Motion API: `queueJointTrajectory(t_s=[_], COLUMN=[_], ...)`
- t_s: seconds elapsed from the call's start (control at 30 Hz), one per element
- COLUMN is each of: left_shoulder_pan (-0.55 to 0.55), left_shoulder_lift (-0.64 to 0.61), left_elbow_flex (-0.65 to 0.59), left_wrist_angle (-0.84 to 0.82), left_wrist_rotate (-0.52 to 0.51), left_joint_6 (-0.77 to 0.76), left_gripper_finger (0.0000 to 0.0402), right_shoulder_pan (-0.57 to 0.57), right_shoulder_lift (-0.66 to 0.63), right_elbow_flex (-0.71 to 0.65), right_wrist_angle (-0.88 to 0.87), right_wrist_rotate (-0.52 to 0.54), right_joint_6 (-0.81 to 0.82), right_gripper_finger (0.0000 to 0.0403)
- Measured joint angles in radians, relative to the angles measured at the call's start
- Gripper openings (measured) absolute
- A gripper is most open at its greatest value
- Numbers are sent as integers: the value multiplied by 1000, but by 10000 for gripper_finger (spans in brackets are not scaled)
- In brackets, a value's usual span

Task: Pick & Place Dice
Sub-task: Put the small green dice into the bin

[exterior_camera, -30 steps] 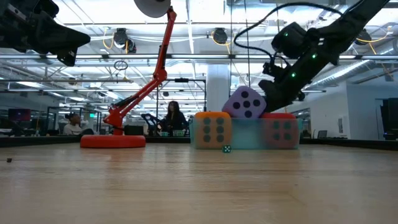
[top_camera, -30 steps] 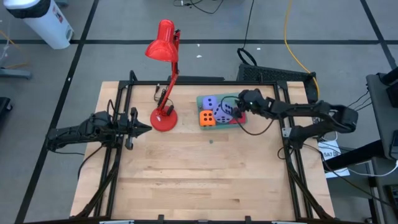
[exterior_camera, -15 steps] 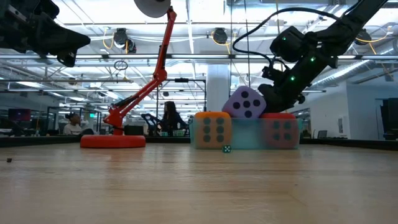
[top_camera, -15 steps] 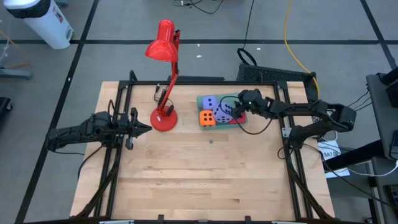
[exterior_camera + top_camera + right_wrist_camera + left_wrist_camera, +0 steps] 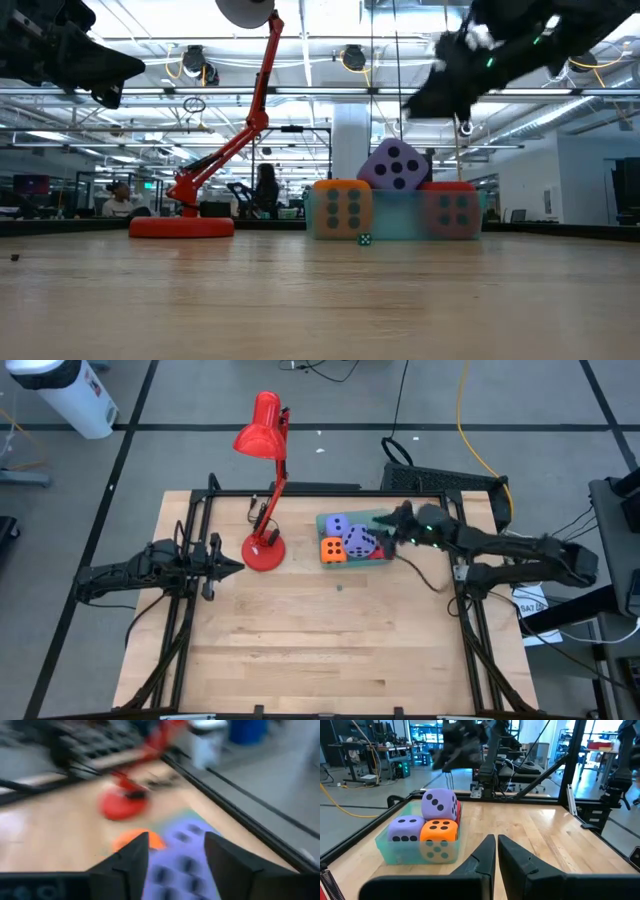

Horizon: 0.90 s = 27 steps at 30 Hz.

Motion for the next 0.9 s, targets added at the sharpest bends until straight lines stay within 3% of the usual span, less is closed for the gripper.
queueJointTrajectory(t_s=[0.17, 0.37, 0.57, 0.9], left_shoulder_pan=[0, 0, 0, 0], left_shoulder_lift=[0, 0, 0, 0], left_elbow_flex=[0, 0, 0, 0], left_wrist_angle=[-1, -3, -3, -8], left_wrist_rotate=[0, 0, -1, -1], left_joint_6=[0, -3, -5, -5], left_gripper_finger=[28, 28, 28, 28], right_shoulder_pan=[182, 431, 547, 486], right_shoulder_lift=[-153, -245, -287, -448], right_elbow_flex=[-2, -53, -142, -342], right_wrist_angle=[51, 123, 263, 383], right_wrist_rotate=[-26, -1, -4, -4], right_joint_6=[-34, -146, -230, -219], right_gripper_finger=[108, 13, 18, 1])
